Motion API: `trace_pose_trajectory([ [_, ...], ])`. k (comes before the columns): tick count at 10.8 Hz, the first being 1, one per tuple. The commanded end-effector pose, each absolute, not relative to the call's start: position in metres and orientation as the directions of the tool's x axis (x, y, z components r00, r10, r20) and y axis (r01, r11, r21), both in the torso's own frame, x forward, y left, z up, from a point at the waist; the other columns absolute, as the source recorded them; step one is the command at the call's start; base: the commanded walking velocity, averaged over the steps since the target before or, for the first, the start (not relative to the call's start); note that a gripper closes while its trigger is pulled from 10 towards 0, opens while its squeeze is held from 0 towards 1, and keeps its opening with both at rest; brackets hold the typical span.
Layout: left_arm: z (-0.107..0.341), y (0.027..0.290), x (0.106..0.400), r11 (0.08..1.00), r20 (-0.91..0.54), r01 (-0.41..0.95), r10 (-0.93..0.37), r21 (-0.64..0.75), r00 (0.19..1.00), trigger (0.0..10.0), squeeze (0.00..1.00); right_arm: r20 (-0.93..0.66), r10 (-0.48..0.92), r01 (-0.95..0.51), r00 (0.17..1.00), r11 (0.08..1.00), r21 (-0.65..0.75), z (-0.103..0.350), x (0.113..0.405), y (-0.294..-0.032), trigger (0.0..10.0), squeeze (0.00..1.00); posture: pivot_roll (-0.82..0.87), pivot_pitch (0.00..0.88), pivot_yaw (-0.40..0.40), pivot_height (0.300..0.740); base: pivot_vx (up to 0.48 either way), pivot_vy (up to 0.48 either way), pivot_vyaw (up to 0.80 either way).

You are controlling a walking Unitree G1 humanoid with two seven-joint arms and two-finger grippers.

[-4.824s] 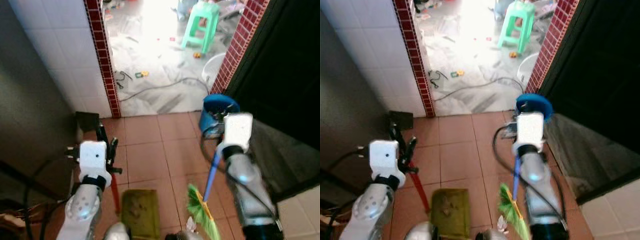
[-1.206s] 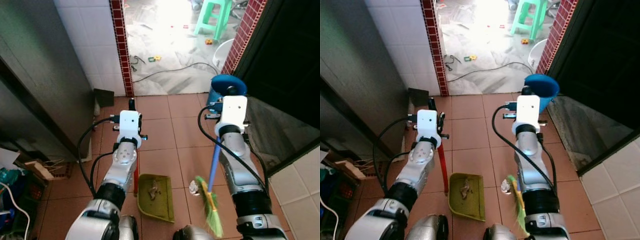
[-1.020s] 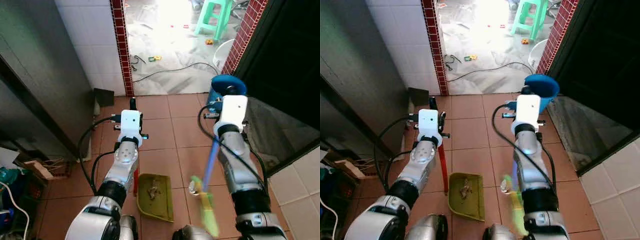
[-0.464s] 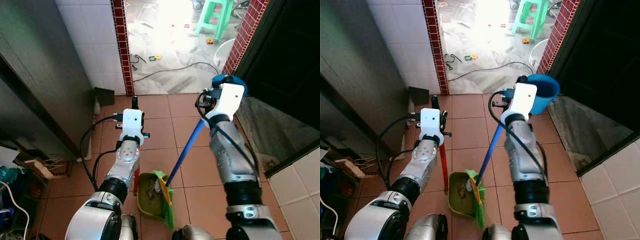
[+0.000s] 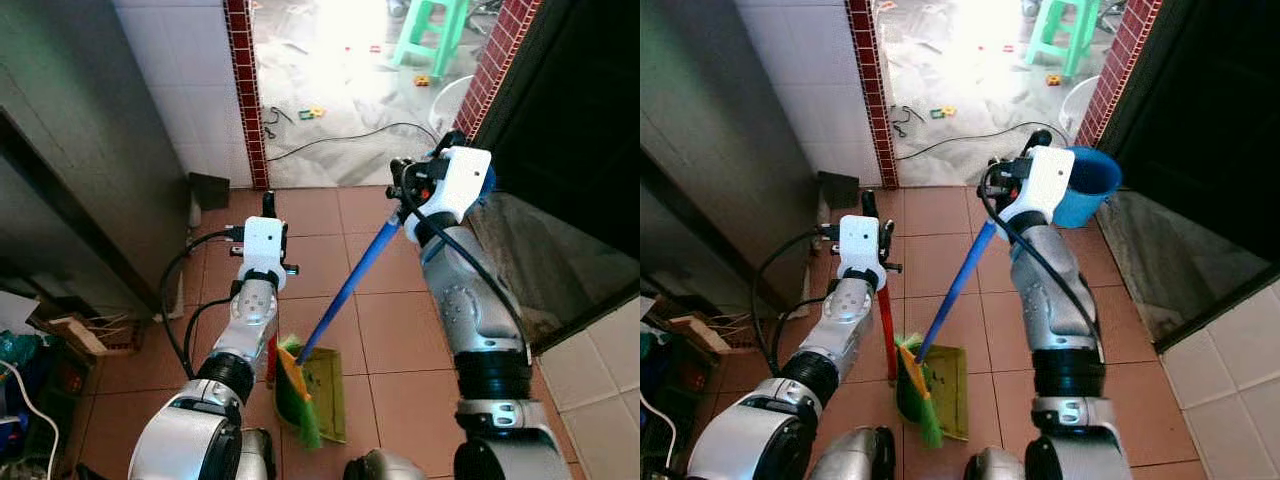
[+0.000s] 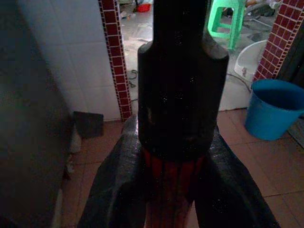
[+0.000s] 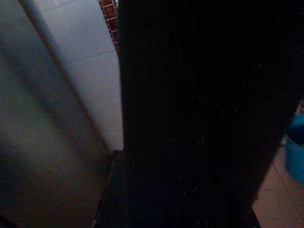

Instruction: Sweep floor

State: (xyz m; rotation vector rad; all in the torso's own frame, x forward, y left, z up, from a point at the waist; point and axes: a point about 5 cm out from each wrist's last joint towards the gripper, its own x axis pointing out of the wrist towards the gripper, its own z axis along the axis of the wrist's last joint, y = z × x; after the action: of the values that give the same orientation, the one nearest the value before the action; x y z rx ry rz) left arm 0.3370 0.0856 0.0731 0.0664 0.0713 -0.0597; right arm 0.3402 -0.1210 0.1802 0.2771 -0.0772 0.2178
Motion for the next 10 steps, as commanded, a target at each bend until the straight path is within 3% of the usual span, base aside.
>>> trace_pose_trajectory([
  [1,0.071,0.084,0.337,0.993,-0.089,0.081,-0.074,0.084,0.993,10.0,0.0,0.189,0.222,-0.265,0.956,0.934,0.24,0.2,0.341,-0.119,10.0,0.0,-0.06,0.074,-0.013,0.74,0.0,0.0,0.0],
  [5,0.076,0.092,0.339,0.997,-0.063,0.051,-0.047,0.052,0.997,10.0,0.0,0.207,0.191,-0.202,0.959,0.979,0.033,0.187,0.327,-0.141,10.0,0.0,-0.07,0.057,-0.003,0.74,0.0,0.0,0.0],
  [8,0.079,0.104,0.337,0.996,-0.032,0.044,-0.041,0.077,0.999,10.0,0.0,0.189,0.101,-0.112,0.977,0.992,0.051,0.174,0.321,-0.15,10.0,0.0,-0.05,0.058,0.028,0.74,0.0,0.0,0.0],
  [10,0.088,0.12,0.334,0.996,0.012,0.0,-0.002,0.088,1.0,10.0,0.0,0.18,0.022,-0.021,0.983,1.0,-0.008,0.169,0.32,-0.161,10.0,0.0,-0.05,0.061,0.035,0.74,0.0,0.0,0.0],
])
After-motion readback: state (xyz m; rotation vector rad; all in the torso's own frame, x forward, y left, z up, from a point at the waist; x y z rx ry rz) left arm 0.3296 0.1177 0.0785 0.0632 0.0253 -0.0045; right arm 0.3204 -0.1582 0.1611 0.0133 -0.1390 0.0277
